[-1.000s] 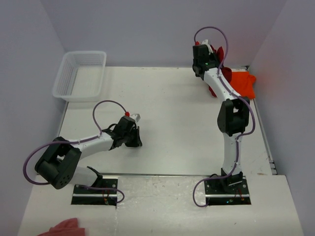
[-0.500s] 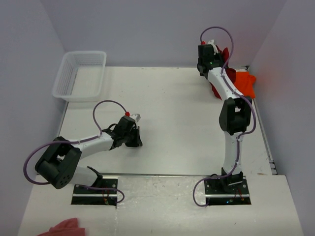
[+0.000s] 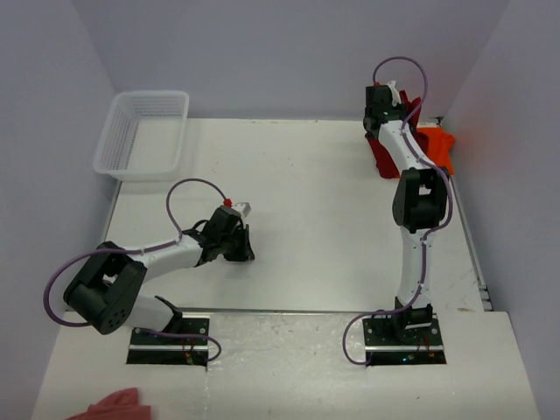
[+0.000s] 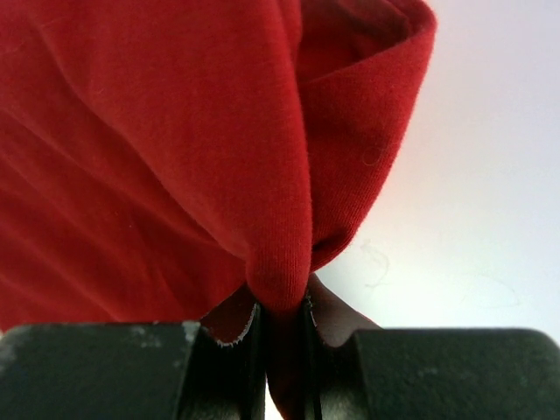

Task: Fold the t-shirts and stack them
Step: Put the neatly folded tshirt into the corner of the board with the right arm

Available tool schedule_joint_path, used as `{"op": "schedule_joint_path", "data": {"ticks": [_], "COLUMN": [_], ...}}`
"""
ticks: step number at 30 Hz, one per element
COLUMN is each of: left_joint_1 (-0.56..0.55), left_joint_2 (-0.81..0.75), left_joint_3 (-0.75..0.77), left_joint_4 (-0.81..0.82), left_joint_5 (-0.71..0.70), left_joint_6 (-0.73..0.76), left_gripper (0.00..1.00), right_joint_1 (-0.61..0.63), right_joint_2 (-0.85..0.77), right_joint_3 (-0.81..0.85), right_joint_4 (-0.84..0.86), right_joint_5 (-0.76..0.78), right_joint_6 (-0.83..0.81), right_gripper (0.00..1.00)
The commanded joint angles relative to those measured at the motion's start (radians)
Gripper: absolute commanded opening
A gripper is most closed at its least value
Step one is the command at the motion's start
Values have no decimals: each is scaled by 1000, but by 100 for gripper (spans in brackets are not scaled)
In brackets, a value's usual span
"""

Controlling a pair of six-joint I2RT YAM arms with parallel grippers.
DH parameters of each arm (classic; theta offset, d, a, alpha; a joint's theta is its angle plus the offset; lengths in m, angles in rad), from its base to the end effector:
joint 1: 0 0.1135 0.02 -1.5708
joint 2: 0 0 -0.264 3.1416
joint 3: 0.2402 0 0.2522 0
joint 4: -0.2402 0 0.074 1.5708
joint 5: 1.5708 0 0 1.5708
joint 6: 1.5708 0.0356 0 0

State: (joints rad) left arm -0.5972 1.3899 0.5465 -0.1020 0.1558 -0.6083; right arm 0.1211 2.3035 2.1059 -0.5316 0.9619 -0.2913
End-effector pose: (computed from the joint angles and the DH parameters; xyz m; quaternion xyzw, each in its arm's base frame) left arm 0.1987 -0.1418 0.1416 0.0187 0.9487 -0.2349 0.2107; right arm 0.5186 0.0337 0.2576 0.0193 0.8308 -0.4515 0.3249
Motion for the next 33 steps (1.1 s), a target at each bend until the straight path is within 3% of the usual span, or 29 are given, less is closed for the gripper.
{"op": "schedule_joint_path", "data": {"ticks": [1, 18, 33], "left_joint_1": [-6, -13, -16], "left_joint_2": [37, 86, 86], "left_joint_3": [-2, 12, 6], "left_joint_4": [-18, -22, -15], "left_joint_5": [-2, -4, -6], "left_joint_6": [25, 22, 25], "left_gripper": [1, 0, 0], "right_joint_1": [-31, -89, -86], "right_joint_2": [-4, 2, -105], "right_joint_3": [52, 49, -44], "right_joint_4": [-21, -45, 31], "right_joint_5": [-6, -37, -18], "right_joint_6": [50, 147, 147], "right_gripper": [0, 0, 0]}}
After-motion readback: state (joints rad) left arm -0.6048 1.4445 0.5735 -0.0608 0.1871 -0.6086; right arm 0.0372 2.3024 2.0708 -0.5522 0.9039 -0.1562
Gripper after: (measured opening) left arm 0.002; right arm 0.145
